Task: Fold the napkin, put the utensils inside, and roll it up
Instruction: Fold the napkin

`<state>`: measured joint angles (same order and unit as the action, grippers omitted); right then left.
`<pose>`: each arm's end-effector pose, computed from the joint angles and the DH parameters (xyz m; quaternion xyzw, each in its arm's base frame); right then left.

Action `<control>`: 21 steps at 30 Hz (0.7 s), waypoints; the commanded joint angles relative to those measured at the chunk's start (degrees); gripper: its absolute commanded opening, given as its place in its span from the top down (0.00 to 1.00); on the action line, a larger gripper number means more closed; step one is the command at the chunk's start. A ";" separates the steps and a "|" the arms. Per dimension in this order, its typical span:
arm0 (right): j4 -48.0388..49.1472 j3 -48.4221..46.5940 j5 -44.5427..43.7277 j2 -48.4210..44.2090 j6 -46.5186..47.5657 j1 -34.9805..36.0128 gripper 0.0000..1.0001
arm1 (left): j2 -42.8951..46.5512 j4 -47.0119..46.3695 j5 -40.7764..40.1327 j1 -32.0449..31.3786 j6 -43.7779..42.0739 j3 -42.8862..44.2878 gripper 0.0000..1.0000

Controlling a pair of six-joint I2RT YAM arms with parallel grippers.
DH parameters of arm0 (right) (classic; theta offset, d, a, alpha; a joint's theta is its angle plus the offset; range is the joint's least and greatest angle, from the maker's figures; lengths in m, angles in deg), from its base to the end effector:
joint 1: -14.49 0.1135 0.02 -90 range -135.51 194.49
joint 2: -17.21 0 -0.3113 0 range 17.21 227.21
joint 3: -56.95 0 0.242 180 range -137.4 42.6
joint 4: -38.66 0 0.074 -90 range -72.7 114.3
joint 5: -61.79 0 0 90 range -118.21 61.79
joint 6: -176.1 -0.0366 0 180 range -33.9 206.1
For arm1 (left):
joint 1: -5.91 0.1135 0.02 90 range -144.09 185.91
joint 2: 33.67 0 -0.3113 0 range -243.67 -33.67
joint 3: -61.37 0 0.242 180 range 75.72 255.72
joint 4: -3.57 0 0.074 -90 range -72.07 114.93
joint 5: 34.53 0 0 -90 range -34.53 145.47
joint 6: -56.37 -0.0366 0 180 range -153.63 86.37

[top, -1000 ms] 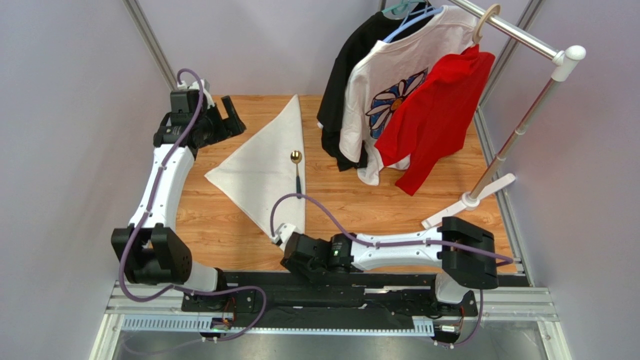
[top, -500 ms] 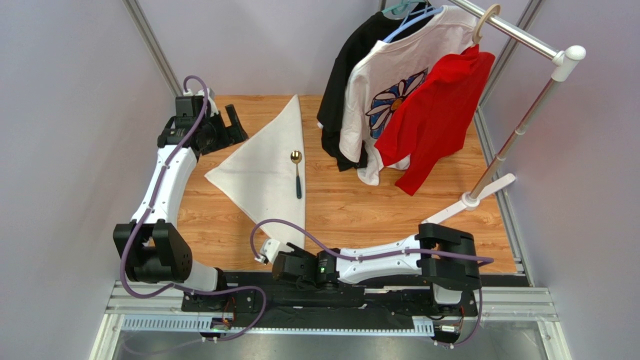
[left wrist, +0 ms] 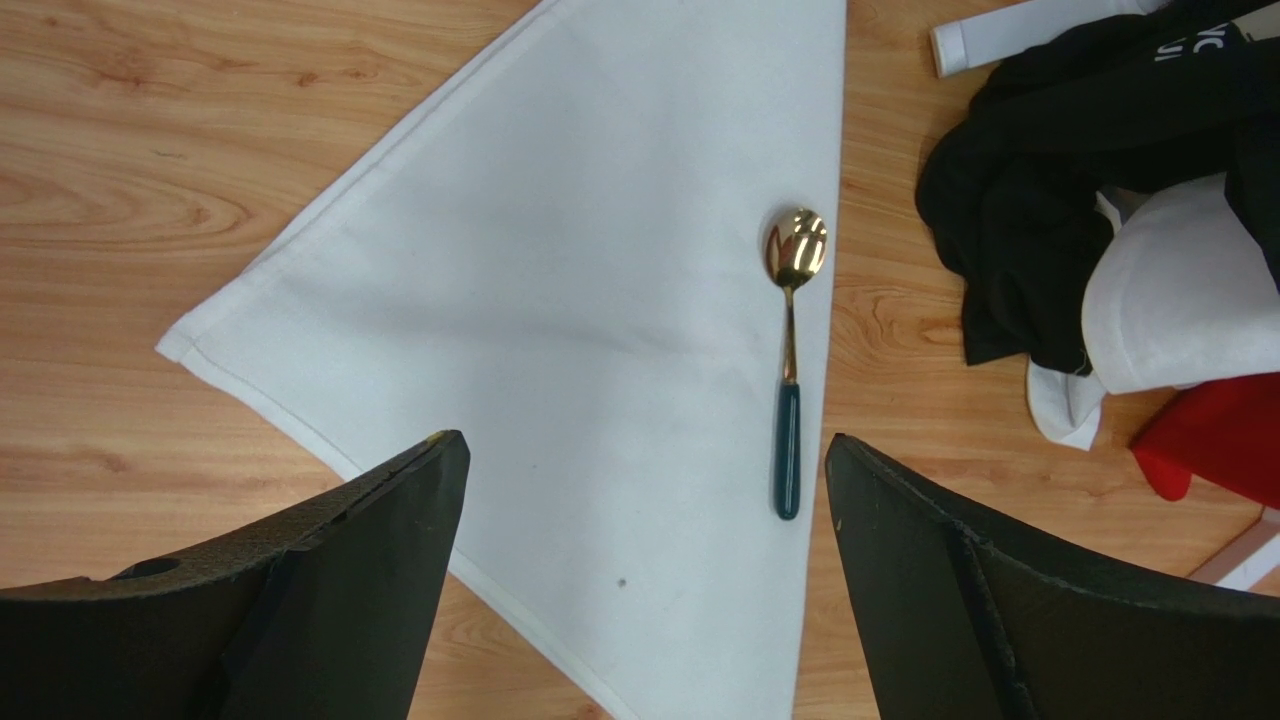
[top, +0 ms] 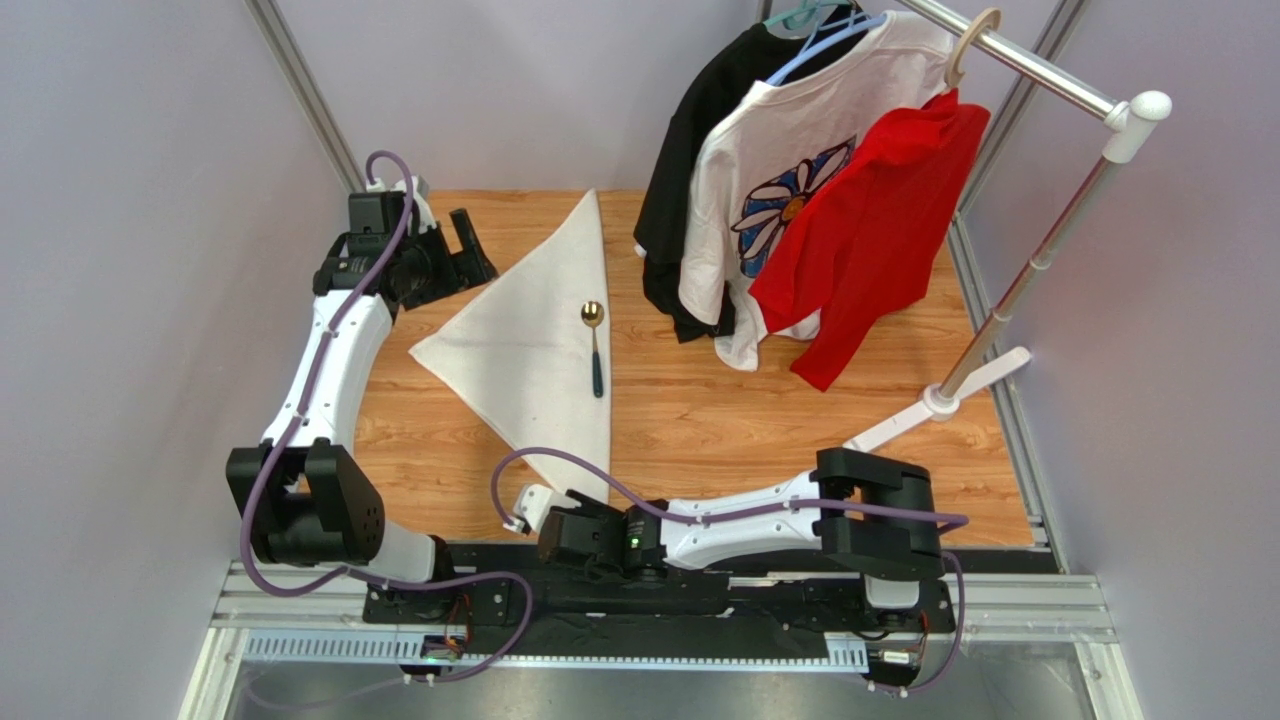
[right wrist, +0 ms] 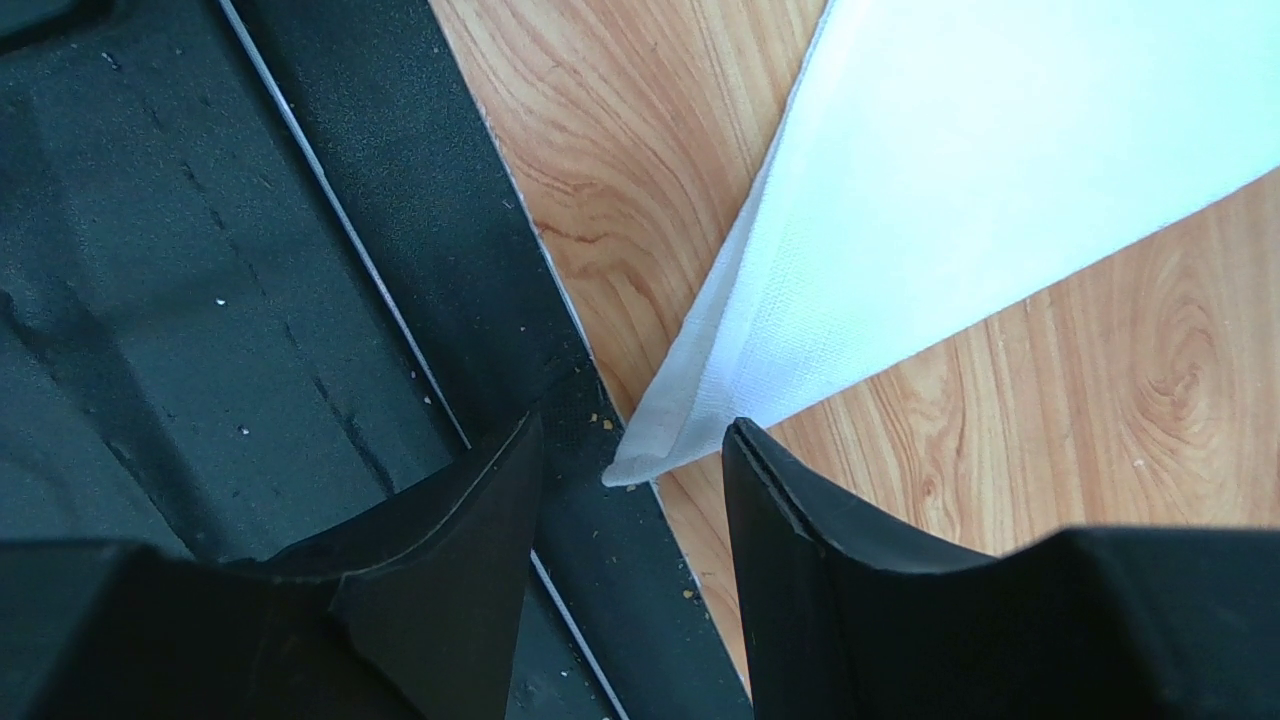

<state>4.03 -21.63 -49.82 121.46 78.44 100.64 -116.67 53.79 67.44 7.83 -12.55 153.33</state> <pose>0.0382 0.3665 0.2166 -0.5635 0.7657 0.0600 0.3043 0.3037 0.0026 0.3878 -0.1385 0.8963 -0.1620 0.3888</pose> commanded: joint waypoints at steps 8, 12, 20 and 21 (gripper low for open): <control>2.96 1.38 2.62 1.66 -1.39 -0.37 0.49 | 0.12 -0.35 1.74 0.72 -0.25 0.18 0.02; 2.96 1.74 2.54 2.36 -2.01 -0.37 0.50 | 0.03 -0.35 2.27 0.99 0.10 0.18 0.02; 2.87 1.65 0.34 4.73 -2.53 -0.63 0.55 | -0.32 -1.49 5.86 2.92 1.42 -0.43 0.02; 2.96 1.47 0.25 4.91 -2.53 -0.63 0.55 | -0.41 -1.67 6.31 3.18 1.85 -0.61 0.02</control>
<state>5.69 -20.34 -49.19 123.64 77.42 100.29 -116.76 53.61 70.61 9.90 -12.03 153.24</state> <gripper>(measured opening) 0.458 0.983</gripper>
